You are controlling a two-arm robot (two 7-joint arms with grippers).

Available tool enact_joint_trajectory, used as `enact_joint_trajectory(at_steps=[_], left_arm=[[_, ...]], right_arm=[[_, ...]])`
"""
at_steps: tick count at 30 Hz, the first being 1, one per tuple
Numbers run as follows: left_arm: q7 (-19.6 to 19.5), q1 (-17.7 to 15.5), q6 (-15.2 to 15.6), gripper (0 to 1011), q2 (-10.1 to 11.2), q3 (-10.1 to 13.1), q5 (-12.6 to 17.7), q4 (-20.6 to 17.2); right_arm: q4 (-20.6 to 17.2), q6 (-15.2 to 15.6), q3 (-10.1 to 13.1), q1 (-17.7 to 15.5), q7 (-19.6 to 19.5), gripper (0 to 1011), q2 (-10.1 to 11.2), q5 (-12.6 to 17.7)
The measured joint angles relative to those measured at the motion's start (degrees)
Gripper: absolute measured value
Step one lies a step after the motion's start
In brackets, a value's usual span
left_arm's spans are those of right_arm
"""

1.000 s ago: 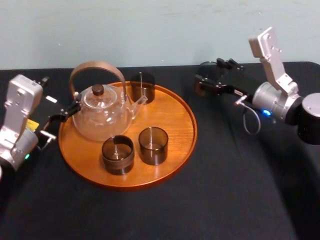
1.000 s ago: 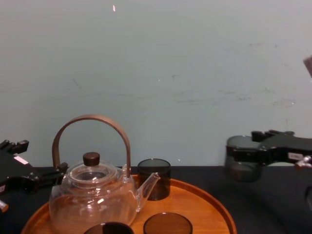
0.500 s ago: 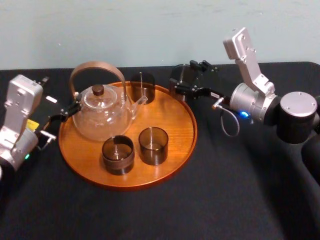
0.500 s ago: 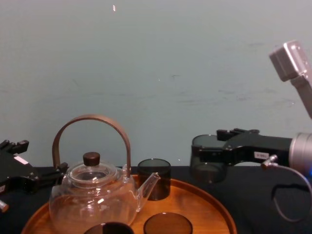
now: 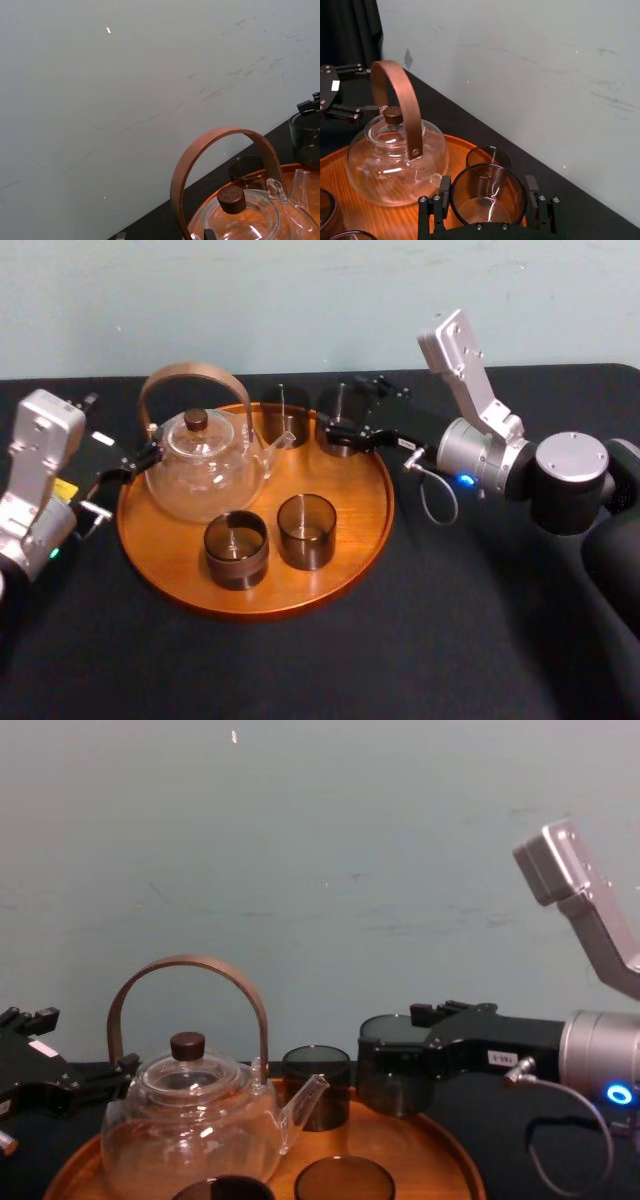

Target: Pick up the glass from the table and place it on the tray.

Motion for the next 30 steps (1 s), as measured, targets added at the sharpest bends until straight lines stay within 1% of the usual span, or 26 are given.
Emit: enact_joint_trajectory(at_steps=[8, 20, 30], left_arm=[[0.0, 0.0, 0.0, 1009, 0.0, 0.0, 0.0, 0.0], [0.0, 0.0, 0.0, 1009, 0.0, 0.0, 0.0, 0.0], [0.0, 0.0, 0.0, 1010, 0.0, 0.0, 0.0, 0.0]], right_arm=[[1.3, -0.3, -0.8, 0.1, 0.2, 902, -0.3, 0.2], [4.3, -1.0, -1.4, 0.6, 0.5, 902, -0.9, 0.4], [6.0, -1.7, -1.7, 1.1, 0.9, 902, -1.4, 0.2]])
